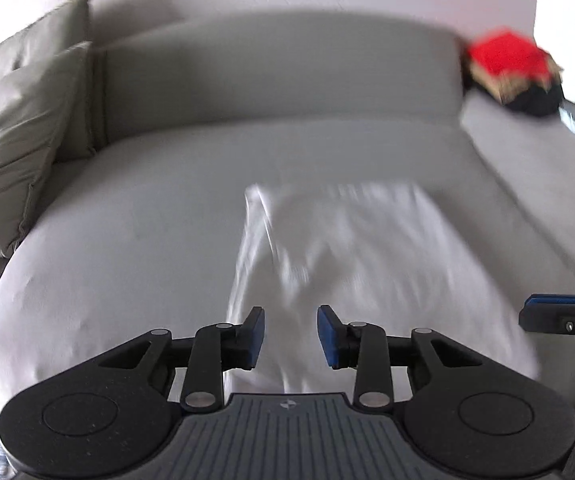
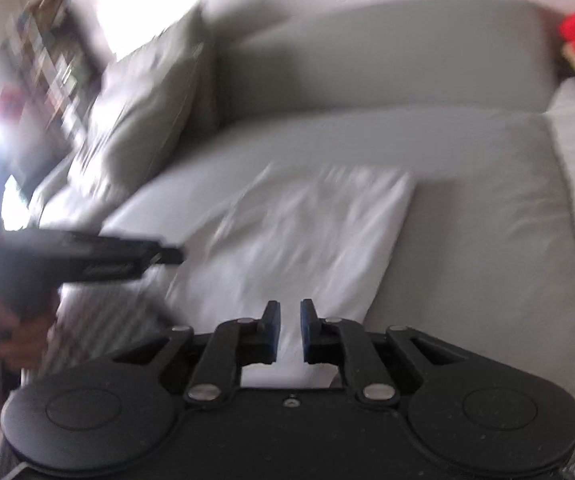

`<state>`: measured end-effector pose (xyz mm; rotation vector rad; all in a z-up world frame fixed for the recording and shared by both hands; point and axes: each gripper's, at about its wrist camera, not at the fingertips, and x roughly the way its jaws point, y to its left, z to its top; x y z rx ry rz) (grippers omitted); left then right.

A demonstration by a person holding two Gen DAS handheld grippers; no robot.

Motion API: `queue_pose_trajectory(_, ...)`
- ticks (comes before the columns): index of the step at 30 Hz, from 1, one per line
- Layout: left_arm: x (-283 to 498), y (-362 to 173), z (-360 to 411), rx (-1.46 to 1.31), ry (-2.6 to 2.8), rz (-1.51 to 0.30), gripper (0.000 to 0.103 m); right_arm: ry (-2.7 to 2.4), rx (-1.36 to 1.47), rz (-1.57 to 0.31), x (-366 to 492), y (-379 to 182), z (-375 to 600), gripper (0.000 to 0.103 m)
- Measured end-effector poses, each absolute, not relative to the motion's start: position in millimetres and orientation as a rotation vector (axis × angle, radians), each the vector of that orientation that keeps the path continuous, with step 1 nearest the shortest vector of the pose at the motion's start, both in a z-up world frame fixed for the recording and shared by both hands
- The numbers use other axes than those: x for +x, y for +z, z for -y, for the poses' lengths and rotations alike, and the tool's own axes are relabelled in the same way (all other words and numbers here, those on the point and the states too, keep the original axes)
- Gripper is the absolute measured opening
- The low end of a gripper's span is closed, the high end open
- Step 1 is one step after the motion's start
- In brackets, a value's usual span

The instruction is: Fold clothes

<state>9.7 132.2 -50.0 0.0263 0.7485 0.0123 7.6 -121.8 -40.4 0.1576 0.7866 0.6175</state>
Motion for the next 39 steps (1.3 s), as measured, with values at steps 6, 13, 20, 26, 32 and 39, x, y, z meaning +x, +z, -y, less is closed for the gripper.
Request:
queue_pose_trajectory(6,67,-56,-108,0.05,-0.074,-0.739,0.033,0.504,0.409,-0.804,71,-54,124,0.009)
queue_pose_trajectory(13,118,-97,-120,-0.02,-0.016,-0.849,0.03,0.558,0.587,-0.947,123,-104,106,0.01)
queue_pose_trajectory(20,115,-98,-168,-0.16,0.27,-0.815,0.019,0.263,0.747,-0.819,137,-130,154,0.005)
queue_pose_trajectory(26,117,-72,-154,-0.158,0.149,-0.68,0.02,0.245,0.836,-0.802,144,-120,170,0.006)
queue_pose_trajectory(32,143,-68,-112,-0.081,-0.108,-0.711,0.024,0.417,0.88,-0.803,156,-112,148,0.006)
queue_pose_trajectory(39,190,-112,-130,-0.136,-0.066,-0.817,0.027,0.485,0.844,-0.97,182,-150,107,0.0)
